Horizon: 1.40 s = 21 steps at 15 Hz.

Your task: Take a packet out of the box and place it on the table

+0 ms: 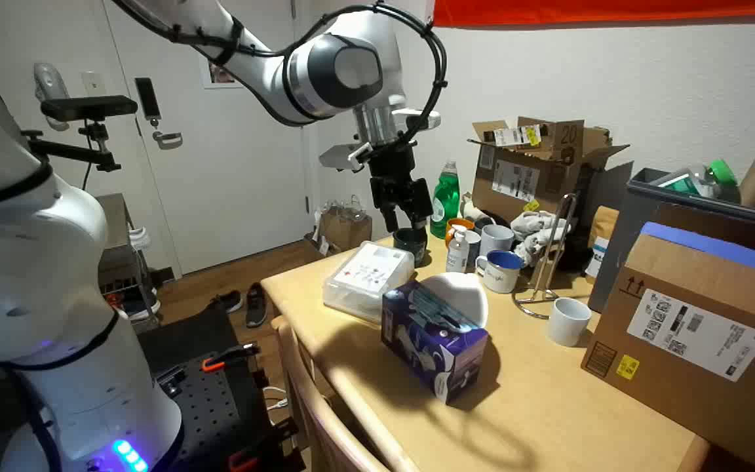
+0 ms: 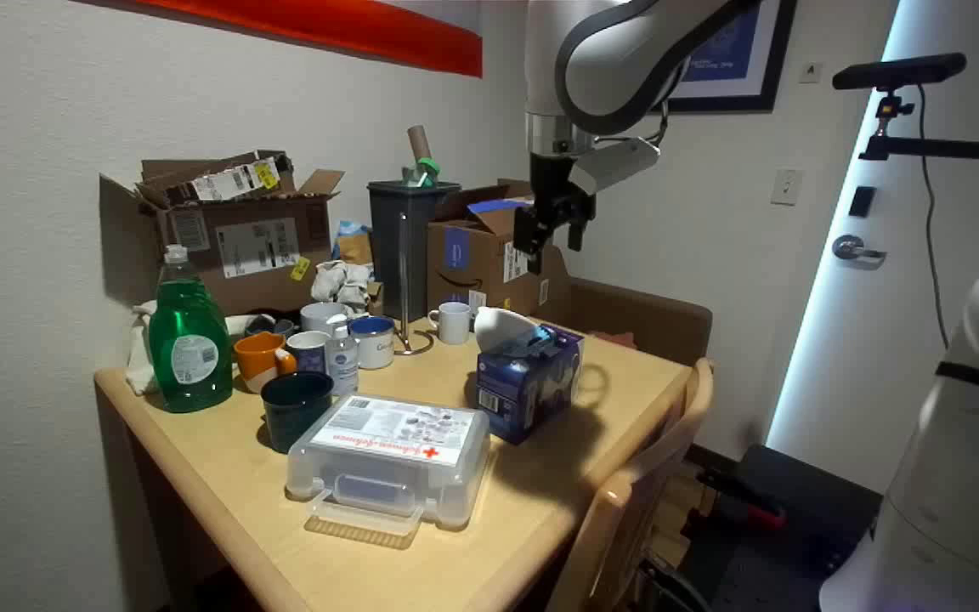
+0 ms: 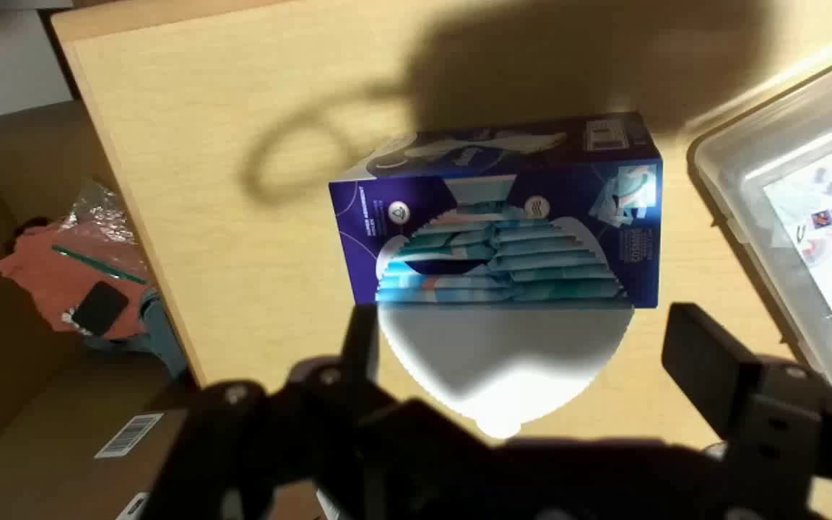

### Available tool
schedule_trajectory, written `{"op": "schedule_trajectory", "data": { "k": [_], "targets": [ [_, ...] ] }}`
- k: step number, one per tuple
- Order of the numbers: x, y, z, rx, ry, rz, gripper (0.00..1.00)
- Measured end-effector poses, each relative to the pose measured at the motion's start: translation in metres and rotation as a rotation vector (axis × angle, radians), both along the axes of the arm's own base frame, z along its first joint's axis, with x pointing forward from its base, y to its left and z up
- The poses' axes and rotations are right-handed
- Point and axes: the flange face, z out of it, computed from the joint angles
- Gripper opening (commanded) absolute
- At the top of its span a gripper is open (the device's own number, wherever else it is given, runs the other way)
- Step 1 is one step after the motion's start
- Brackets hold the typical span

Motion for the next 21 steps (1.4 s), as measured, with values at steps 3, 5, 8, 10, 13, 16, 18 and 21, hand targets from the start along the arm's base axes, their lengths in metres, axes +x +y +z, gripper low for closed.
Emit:
{"op": "schedule_trajectory", "data": {
  "k": [3,5,8,10,13,16,18,21],
  "targets": [
    [0.000,0.000,0.000,0.008,-0.001,-0.004,1.00],
    [0.000,0.000,0.000,0.047,-0.003,-0.032,1.00],
    [-0.001,-0.001,-0.003,0.117,-0.012,-0.127,1.00],
    [-0.001,0.001,-0.009,0.145,-0.015,-0.216,1.00],
    [0.001,0.002,-0.023,0.224,-0.002,-0.360,1.00],
    [0.004,-0.001,-0.035,0.309,0.009,-0.502,1.00],
    [0.006,-0.008,-0.041,0.360,0.006,-0.599,1.00],
    [0.008,-0.024,-0.047,0.412,-0.011,-0.749,1.00]
  ]
}}
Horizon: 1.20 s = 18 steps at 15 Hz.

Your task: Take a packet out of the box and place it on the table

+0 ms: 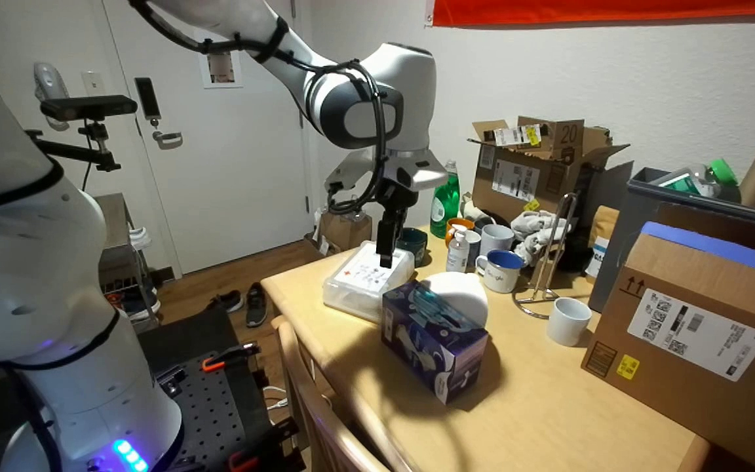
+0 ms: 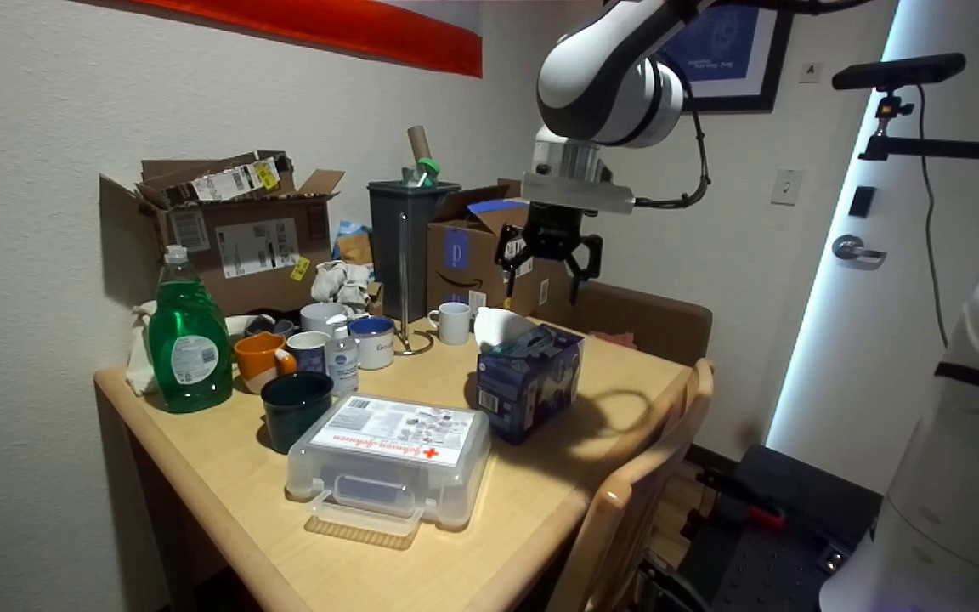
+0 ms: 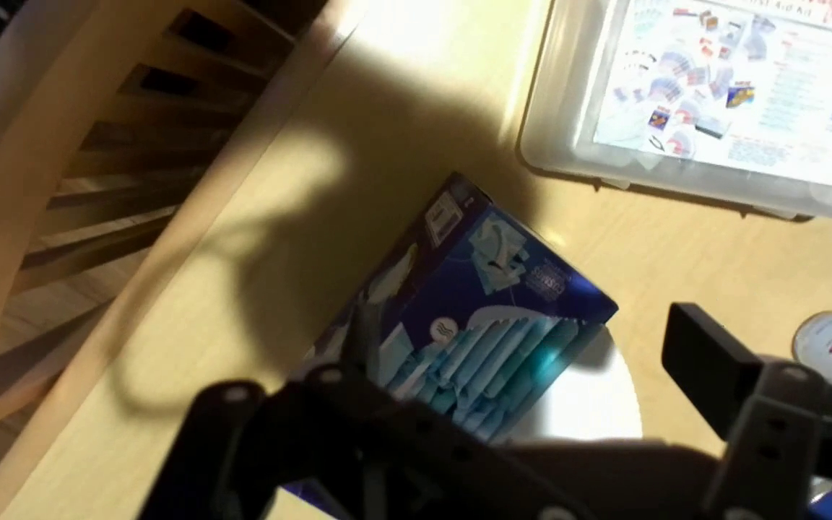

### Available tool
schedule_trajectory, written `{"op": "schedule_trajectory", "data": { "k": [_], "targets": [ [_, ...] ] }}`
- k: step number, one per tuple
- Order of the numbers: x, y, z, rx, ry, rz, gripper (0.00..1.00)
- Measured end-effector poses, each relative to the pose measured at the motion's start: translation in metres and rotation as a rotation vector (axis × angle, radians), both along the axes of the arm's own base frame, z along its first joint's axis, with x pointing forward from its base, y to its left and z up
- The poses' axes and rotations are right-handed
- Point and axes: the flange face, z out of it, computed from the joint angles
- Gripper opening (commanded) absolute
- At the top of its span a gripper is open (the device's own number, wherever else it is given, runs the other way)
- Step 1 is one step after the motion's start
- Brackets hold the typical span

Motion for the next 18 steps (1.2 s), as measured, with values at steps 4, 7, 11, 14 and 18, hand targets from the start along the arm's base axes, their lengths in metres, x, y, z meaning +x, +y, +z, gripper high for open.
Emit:
{"op": "schedule_trajectory", "data": {
  "k": [4,7,11,14,18],
  "targets": [
    [0.004,-0.013,-0.003,0.006,-0.031,-0.099,1.00],
    [0.004,-0.012,-0.003,0.007,-0.029,-0.098,1.00],
    [0.011,-0.018,-0.005,0.018,-0.008,-0.234,0.89],
    [0.018,-0.031,-0.009,0.026,0.026,-0.304,0.58],
    [0.027,-0.047,-0.014,0.031,0.072,-0.328,0.27]
  ]
}}
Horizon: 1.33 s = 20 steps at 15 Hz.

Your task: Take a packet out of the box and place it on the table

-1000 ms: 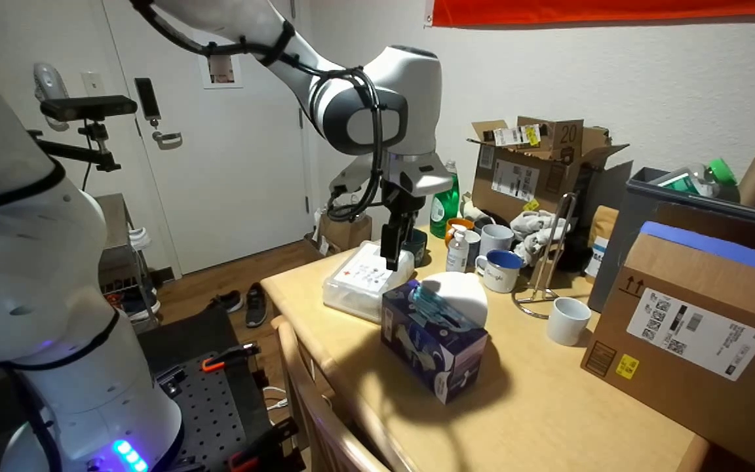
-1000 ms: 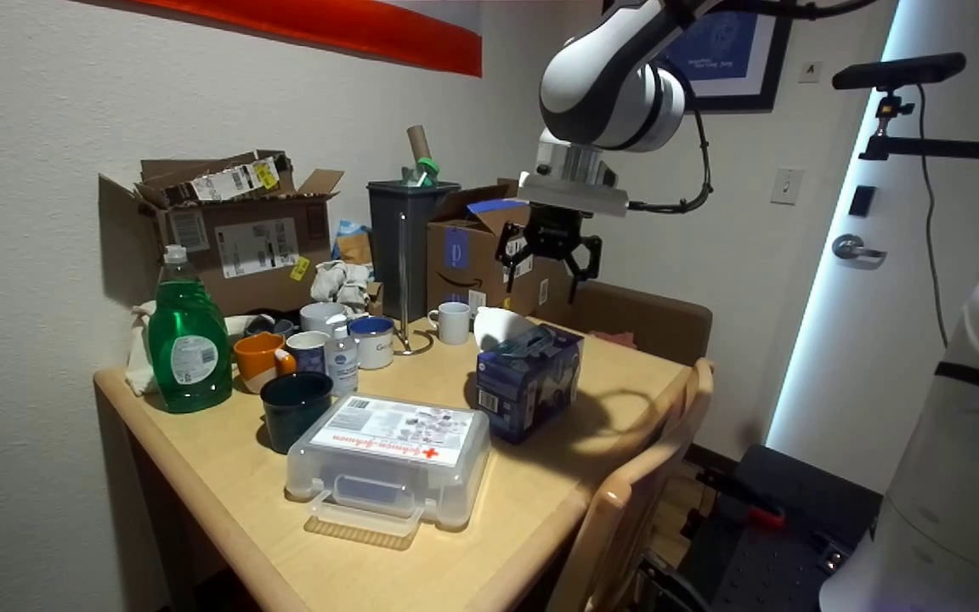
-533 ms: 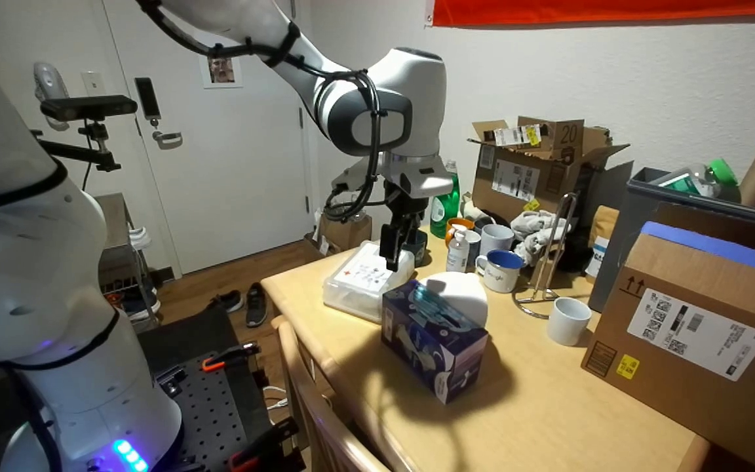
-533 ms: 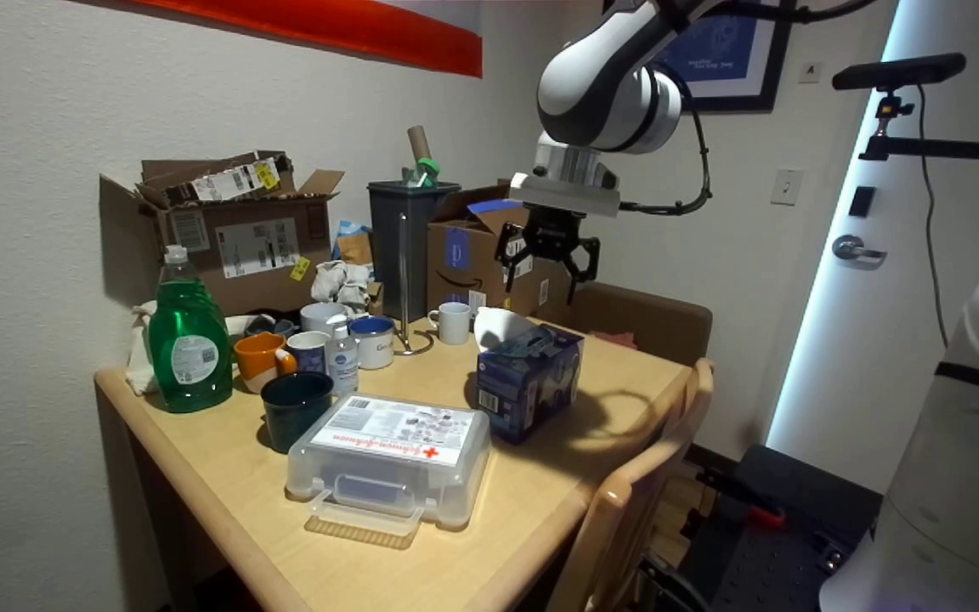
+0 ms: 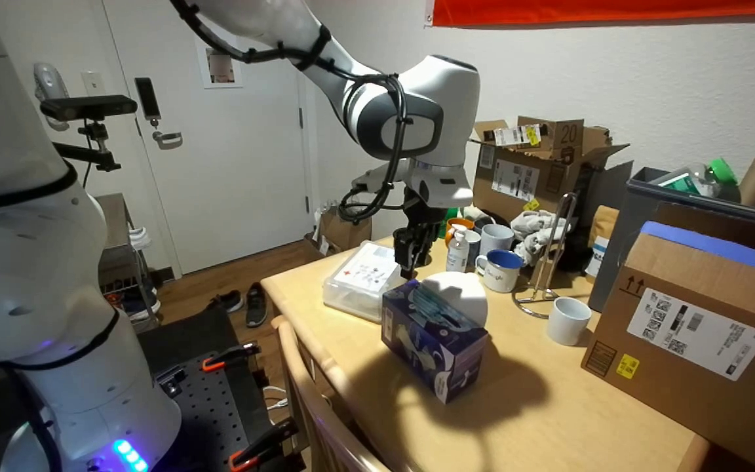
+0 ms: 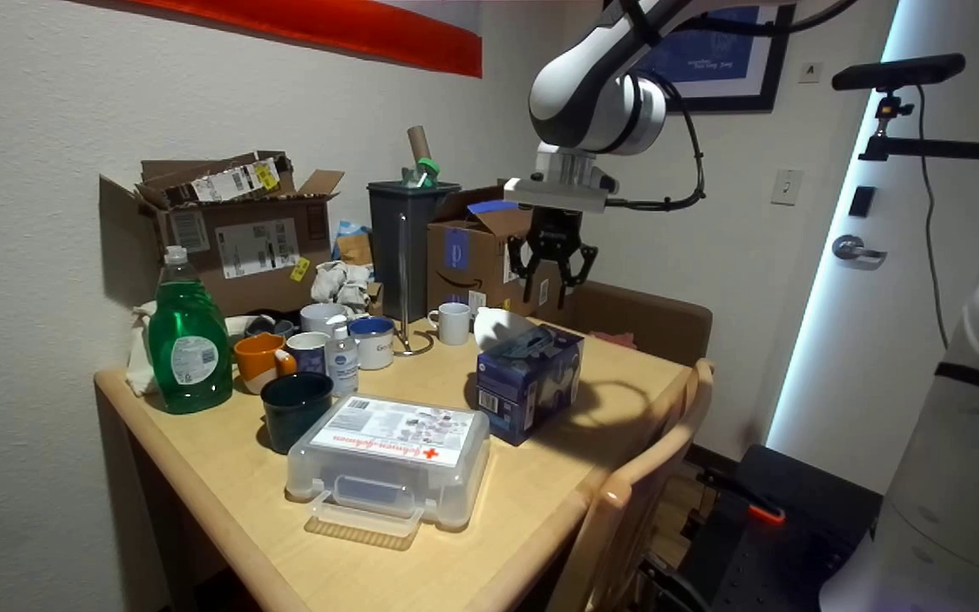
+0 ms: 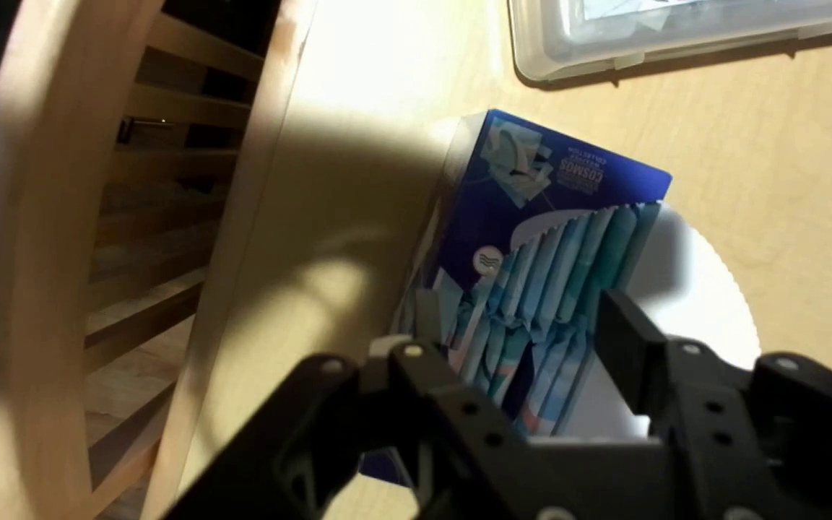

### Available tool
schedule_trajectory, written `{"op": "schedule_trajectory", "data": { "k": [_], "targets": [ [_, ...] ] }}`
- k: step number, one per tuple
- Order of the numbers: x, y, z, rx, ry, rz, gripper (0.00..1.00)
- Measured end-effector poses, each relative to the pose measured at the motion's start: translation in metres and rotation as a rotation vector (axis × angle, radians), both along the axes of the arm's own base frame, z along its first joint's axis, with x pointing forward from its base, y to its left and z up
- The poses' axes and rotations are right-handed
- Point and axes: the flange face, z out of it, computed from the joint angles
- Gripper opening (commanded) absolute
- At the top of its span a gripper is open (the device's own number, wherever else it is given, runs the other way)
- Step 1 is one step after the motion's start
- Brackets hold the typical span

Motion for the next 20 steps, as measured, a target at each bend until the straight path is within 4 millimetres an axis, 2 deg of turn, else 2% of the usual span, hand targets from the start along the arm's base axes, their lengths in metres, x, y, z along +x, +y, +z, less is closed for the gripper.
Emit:
{"op": "schedule_trajectory", "data": {
  "k": [3,4,6,7,9,11,14,16,17,18,19,20],
  "targets": [
    [0.008,-0.004,-0.006,0.004,0.025,-0.003,0.07],
    [0.011,-0.006,-0.009,0.005,0.033,-0.005,0.11],
    [0.016,-0.011,-0.019,0.005,0.049,-0.015,0.10],
    [0.018,-0.015,-0.025,0.005,0.060,-0.029,0.15],
    [0.023,-0.026,-0.039,0.012,0.083,-0.071,0.36],
    [0.027,-0.039,-0.053,0.031,0.099,-0.115,0.50],
    [0.033,-0.055,-0.067,0.053,0.110,-0.168,0.40],
    [0.037,-0.060,-0.069,0.061,0.107,-0.188,0.25],
    [0.038,-0.062,-0.068,0.063,0.103,-0.194,0.10],
    [0.040,-0.062,-0.066,0.065,0.097,-0.198,0.04],
    [0.042,-0.063,-0.064,0.066,0.092,-0.199,0.13],
    [0.043,-0.063,-0.062,0.066,0.087,-0.199,0.17]
  ]
}}
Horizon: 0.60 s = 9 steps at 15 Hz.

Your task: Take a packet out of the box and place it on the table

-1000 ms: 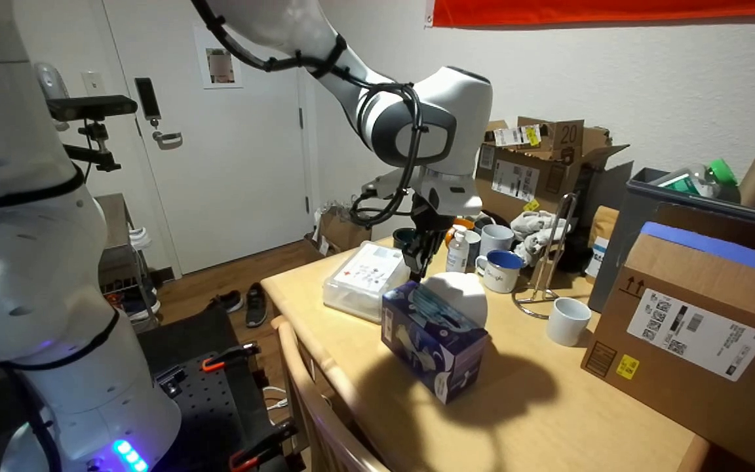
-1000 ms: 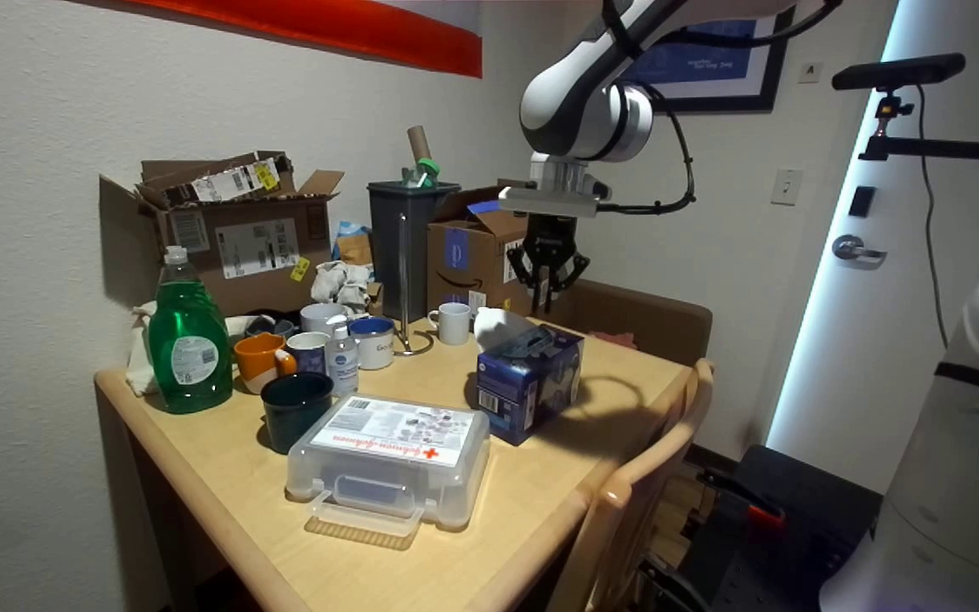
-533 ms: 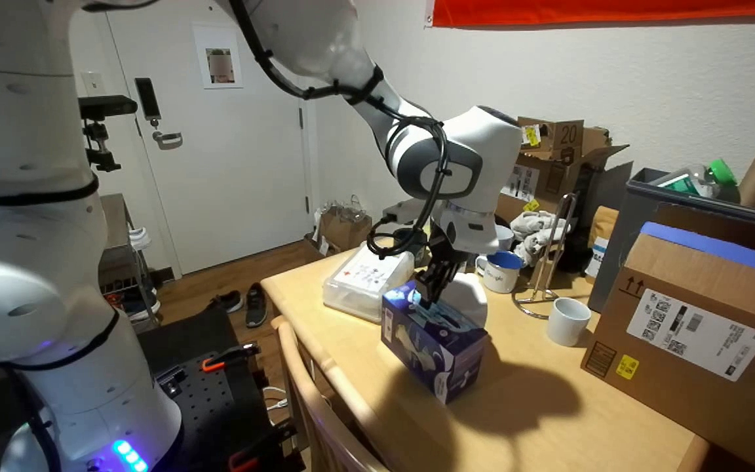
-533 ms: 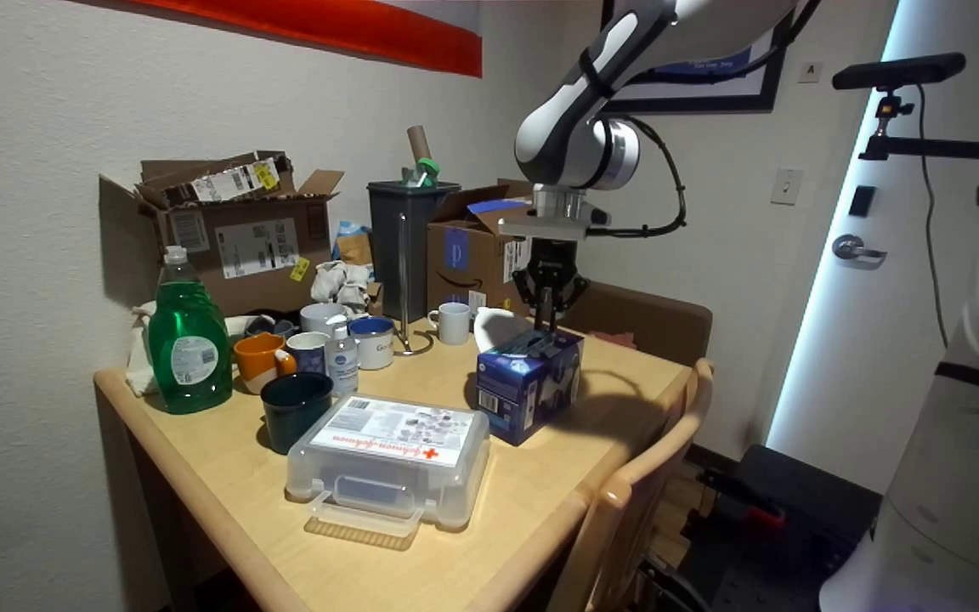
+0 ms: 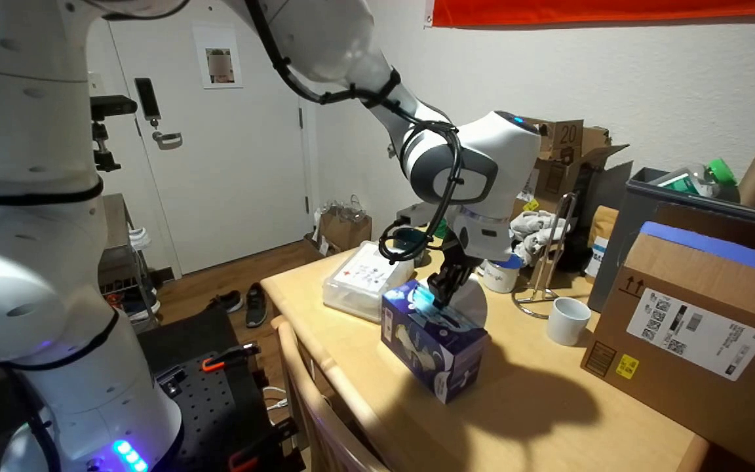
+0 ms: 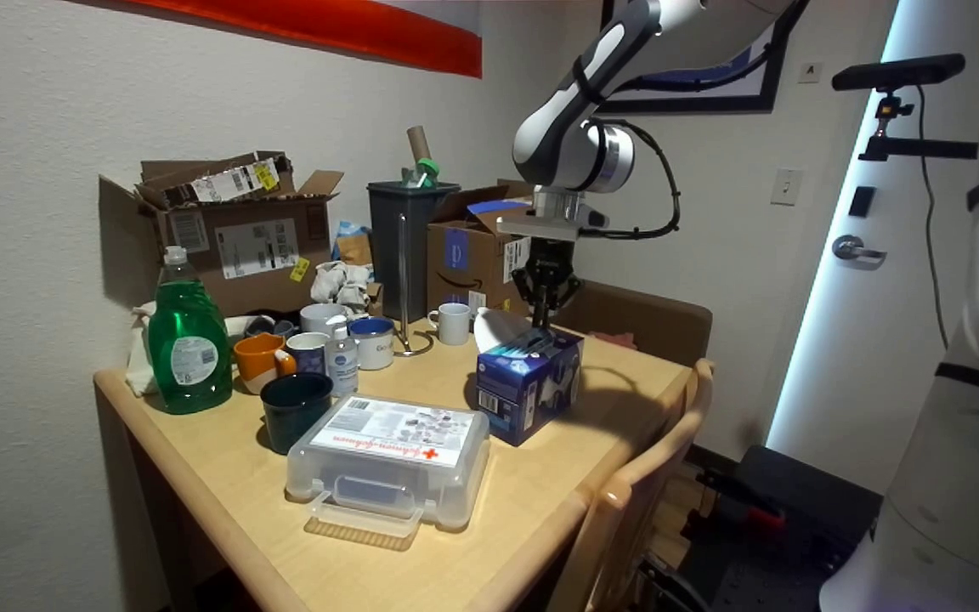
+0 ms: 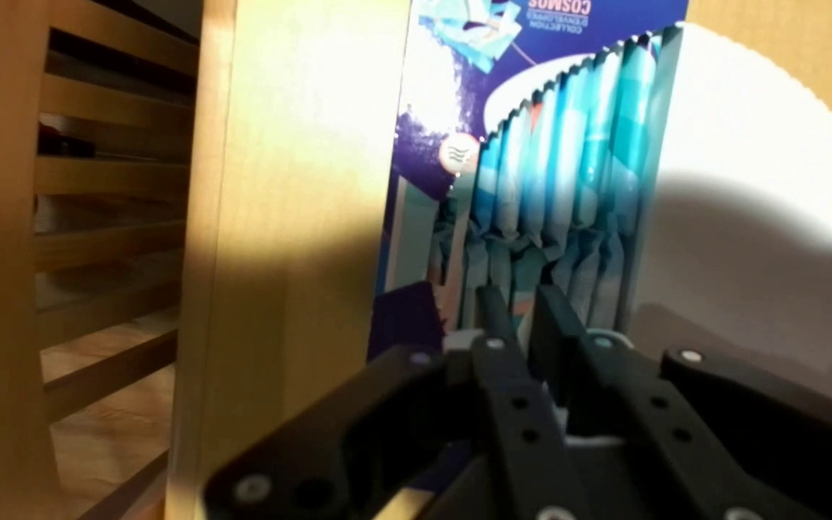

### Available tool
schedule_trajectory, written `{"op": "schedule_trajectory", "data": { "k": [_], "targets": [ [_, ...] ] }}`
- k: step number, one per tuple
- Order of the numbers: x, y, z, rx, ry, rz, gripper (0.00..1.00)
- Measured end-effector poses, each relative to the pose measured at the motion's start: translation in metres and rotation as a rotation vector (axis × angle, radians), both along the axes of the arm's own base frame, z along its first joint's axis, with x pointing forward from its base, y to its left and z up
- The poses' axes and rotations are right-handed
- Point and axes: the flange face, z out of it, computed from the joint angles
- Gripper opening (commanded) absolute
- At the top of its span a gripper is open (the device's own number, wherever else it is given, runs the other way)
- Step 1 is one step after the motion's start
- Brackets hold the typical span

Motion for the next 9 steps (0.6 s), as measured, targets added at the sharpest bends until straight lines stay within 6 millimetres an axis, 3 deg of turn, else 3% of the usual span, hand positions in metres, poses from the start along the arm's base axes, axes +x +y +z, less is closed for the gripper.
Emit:
{"op": "schedule_trajectory", "data": {
  "k": [4,7,9],
  "targets": [
    [0.0034,-0.0001,0.0036,-0.002,-0.008,0.002,0.30],
    [0.0040,-0.0002,-0.0005,-0.002,-0.001,0.002,0.19],
    [0.0050,0.0003,-0.0055,-0.001,0.007,0.004,0.21]
  ]
}}
